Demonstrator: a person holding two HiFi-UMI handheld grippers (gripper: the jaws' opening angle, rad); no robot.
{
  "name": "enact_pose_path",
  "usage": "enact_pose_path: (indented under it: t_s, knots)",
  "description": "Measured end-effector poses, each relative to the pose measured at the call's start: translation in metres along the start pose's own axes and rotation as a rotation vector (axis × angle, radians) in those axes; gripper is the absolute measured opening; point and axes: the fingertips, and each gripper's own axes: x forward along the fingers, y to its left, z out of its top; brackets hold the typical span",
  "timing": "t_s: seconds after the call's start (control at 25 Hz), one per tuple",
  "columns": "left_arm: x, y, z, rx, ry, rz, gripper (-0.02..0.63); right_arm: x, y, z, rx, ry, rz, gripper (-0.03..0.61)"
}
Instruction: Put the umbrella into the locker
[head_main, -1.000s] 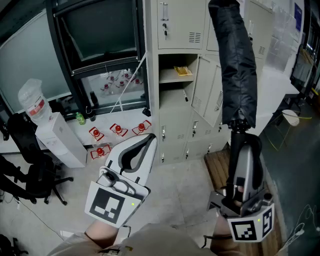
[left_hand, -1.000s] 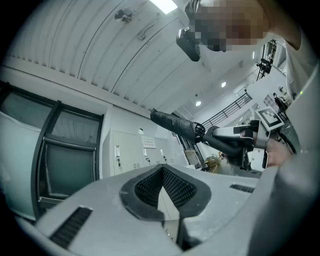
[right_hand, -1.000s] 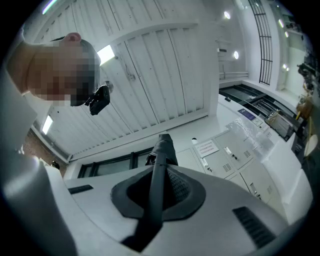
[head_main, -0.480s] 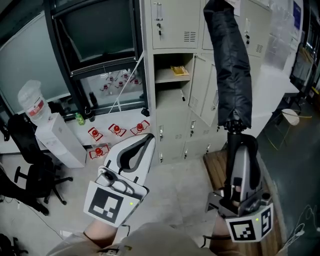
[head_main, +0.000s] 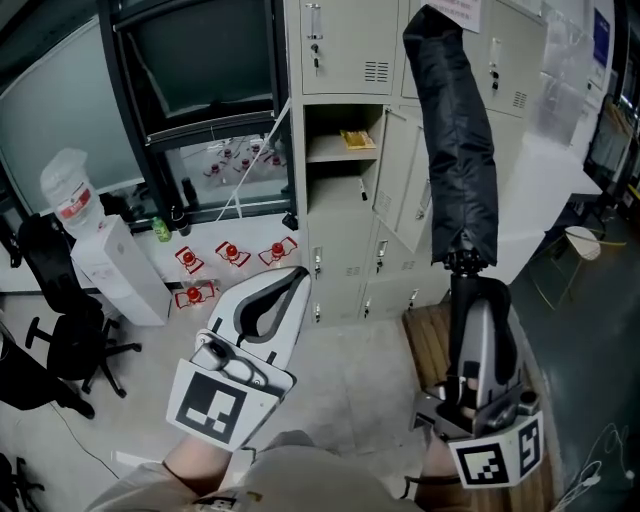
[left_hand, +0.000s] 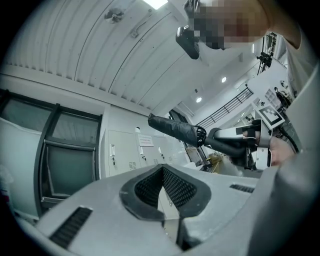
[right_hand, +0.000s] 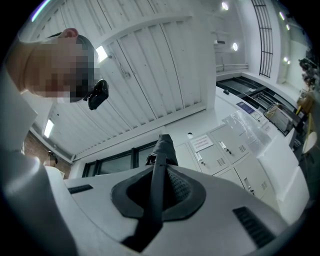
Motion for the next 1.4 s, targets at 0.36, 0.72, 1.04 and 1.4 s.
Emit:
enact_pose_path:
  t_s: [0.36, 0.72, 1.04, 1.4]
  knots:
    - [0.008, -0.023, -0.006, 0.013, 0.016, -0.005, 0.006, -0.013, -0.022, -0.013, 0.019, 0.062, -0.009, 0.023]
    - [0.021, -0.012, -0.033, 0.004, 0.011, 0.01, 0.006, -0.002, -0.043, -0.055, 0.041, 0.141, -0.006, 0.023]
    - [0.048, 0.02, -0.076, -0.003, 0.044, 0.014, 0.006, 0.032, -0.062, -0.107, 0.045, 0.226, -0.012, 0.023]
    - [0.085, 0.067, -0.117, -0.019, 0.089, 0.014, 0.006, 0.084, -0.081, -0.171, 0.07, 0.332, -0.013, 0.023]
